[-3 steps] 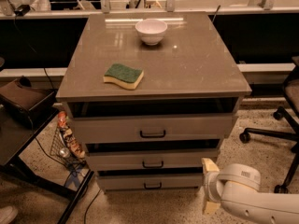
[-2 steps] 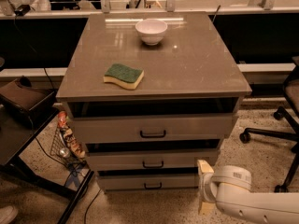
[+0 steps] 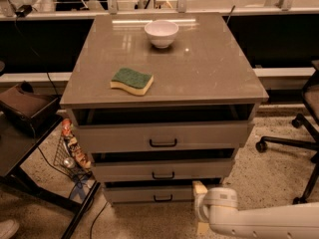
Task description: Open bottom drawer
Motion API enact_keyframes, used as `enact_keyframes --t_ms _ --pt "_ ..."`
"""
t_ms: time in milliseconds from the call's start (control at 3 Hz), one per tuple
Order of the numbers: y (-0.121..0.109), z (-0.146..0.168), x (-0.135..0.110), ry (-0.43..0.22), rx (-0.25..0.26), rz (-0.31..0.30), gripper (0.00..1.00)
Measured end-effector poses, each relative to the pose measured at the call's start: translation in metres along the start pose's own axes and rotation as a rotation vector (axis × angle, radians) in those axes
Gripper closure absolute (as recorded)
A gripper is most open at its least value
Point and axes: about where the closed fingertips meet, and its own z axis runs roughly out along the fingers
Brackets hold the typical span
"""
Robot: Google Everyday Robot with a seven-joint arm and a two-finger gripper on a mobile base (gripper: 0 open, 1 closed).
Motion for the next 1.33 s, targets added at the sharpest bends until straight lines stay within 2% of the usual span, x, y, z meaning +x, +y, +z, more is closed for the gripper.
enact_keyframes --t_ms 333,667,1000,1333 --pt "0.036 0.049 -0.016 -0.032 -0.024 -0.05 0.0" --pt "0.036 0.049 -0.016 -0.032 -0.024 -0.05 0.0" --pt "0.041 0.076 -0.028 -0.025 -0.053 -0.072 0.0" --pt "0.054 0.128 -0.043 -0.045 -0.096 -0.09 0.0"
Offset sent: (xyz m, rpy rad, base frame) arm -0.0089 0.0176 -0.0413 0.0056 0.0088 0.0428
